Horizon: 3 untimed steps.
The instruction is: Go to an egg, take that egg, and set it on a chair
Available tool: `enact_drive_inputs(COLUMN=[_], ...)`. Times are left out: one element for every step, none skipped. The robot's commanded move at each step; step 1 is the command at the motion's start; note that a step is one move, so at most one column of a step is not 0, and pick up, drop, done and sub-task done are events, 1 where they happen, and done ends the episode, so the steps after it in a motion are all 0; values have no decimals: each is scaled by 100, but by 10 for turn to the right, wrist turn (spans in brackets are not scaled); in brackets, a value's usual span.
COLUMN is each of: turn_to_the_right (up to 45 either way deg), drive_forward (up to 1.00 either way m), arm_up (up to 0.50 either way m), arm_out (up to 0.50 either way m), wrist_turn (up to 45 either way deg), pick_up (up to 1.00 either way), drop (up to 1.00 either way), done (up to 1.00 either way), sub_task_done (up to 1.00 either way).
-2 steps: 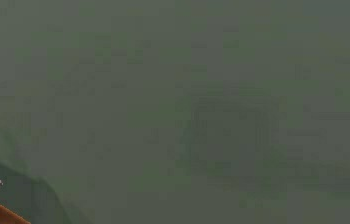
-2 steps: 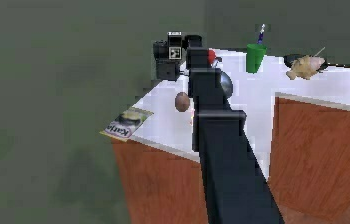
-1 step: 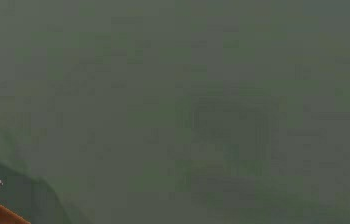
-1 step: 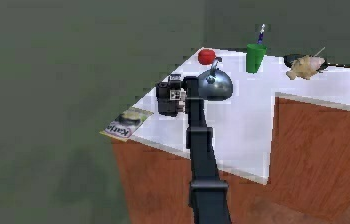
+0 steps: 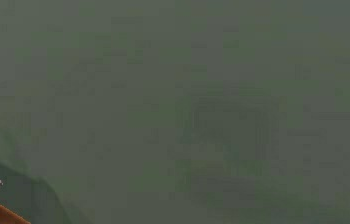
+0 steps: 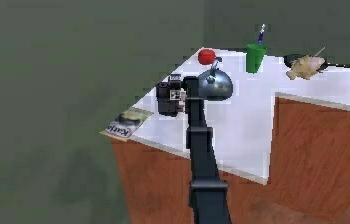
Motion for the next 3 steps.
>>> enact_drive_inputs(turn_to_the_right=[0,0,0], drive_forward=[0,0,0], arm_up=[10,2,0], arm_out=[0,0,0], wrist_turn=[0,0,-450], pick_up=[0,0,0], drop=[0,0,0], done=[0,0,0], sub_task_done=[0,0,0])
